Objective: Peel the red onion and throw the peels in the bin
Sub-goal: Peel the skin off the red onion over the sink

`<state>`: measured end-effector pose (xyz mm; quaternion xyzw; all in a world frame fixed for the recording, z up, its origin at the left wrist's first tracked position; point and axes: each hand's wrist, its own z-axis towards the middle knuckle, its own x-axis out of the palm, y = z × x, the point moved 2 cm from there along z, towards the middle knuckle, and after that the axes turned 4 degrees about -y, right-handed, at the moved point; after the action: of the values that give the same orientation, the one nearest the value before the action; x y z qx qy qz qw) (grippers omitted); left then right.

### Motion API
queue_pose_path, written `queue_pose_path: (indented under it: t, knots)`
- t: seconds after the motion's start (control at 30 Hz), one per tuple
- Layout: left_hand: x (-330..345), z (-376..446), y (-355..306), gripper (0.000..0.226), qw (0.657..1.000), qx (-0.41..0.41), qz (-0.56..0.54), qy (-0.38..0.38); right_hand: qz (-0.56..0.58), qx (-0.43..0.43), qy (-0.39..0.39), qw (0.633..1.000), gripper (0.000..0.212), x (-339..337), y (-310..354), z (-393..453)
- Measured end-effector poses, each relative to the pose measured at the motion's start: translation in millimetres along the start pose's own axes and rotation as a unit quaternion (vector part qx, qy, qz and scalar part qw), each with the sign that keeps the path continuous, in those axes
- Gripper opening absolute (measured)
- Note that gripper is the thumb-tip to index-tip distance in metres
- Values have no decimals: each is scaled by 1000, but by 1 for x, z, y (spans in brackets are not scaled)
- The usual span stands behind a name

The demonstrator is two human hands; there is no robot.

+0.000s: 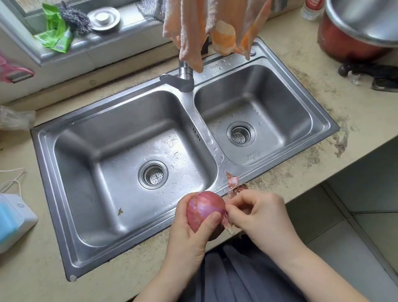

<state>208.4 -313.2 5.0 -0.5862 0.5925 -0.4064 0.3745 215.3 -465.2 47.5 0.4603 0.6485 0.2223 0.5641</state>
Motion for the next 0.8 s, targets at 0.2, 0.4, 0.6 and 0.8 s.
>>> queue_pose_path:
  t: [0.2,0.4,0.6,0.8]
  knots:
    - [1,0,-2,40,1000,-6,-9,-22,89,122,115,982,14,-1,-9,3]
    - [0,-5,-1,62,999,19,37,-16,73,161,141,974,16,3,-11,4]
    - [-1,-4,0,60,999,16,30,-14,73,150,131,977,21,4,-9,3]
    - [-3,-4,2,60,1000,2,-8,-23,-73,48,108,990,10,6,-3,8]
